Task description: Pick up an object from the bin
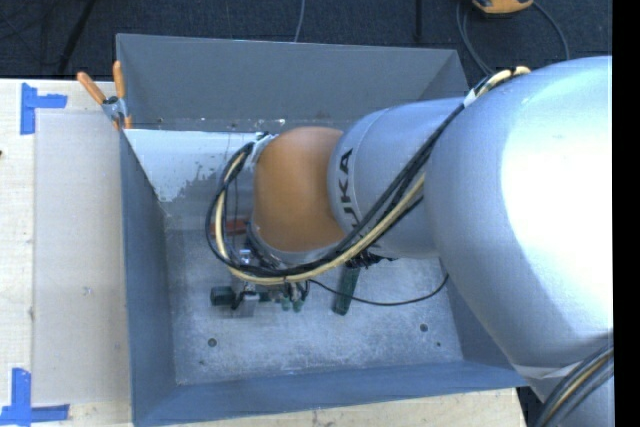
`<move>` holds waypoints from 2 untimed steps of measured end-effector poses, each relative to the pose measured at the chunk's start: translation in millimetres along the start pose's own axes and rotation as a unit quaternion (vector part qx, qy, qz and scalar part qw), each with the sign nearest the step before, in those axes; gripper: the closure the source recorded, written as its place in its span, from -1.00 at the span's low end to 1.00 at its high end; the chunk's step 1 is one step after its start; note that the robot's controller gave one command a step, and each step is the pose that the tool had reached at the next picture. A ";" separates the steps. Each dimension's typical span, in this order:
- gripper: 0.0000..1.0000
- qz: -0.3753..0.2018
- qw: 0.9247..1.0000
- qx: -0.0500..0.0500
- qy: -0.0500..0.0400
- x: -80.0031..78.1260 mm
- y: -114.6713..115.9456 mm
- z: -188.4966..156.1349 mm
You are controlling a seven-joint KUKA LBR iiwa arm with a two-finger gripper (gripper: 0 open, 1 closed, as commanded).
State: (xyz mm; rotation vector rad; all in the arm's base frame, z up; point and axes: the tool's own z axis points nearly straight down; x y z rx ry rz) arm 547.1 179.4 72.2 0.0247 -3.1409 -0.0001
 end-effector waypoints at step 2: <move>1.00 -0.032 0.999 0.000 -0.001 -45.6 10.5 -115.9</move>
Offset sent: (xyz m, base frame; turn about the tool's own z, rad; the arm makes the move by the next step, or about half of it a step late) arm 0.0452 0.0105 0.1162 -0.0634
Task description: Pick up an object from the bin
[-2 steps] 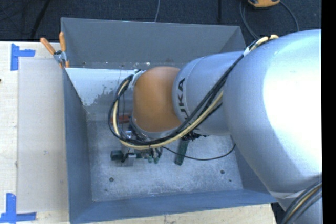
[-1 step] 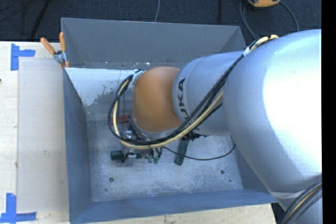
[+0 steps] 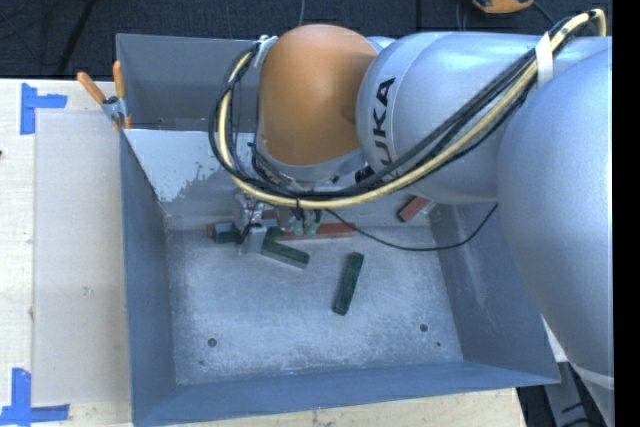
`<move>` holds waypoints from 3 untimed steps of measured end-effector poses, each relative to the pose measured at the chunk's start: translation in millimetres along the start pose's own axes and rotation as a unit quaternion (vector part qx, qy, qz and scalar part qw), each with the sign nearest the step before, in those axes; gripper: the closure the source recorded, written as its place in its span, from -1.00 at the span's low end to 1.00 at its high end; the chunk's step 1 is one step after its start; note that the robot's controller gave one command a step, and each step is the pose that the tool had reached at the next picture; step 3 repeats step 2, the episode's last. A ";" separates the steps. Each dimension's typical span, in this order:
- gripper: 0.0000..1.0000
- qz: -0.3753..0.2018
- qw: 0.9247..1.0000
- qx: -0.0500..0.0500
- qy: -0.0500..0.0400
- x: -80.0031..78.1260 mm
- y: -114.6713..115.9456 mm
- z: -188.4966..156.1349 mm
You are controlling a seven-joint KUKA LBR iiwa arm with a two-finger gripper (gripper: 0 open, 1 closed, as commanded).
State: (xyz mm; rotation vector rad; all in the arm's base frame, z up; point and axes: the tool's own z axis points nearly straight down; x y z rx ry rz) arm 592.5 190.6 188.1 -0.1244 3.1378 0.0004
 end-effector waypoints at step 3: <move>1.00 -0.277 0.961 0.000 -0.001 21.4 -38.5 -112.3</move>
Offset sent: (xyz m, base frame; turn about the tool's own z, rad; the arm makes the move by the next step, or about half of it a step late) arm -0.0194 -0.0402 0.1121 -0.5624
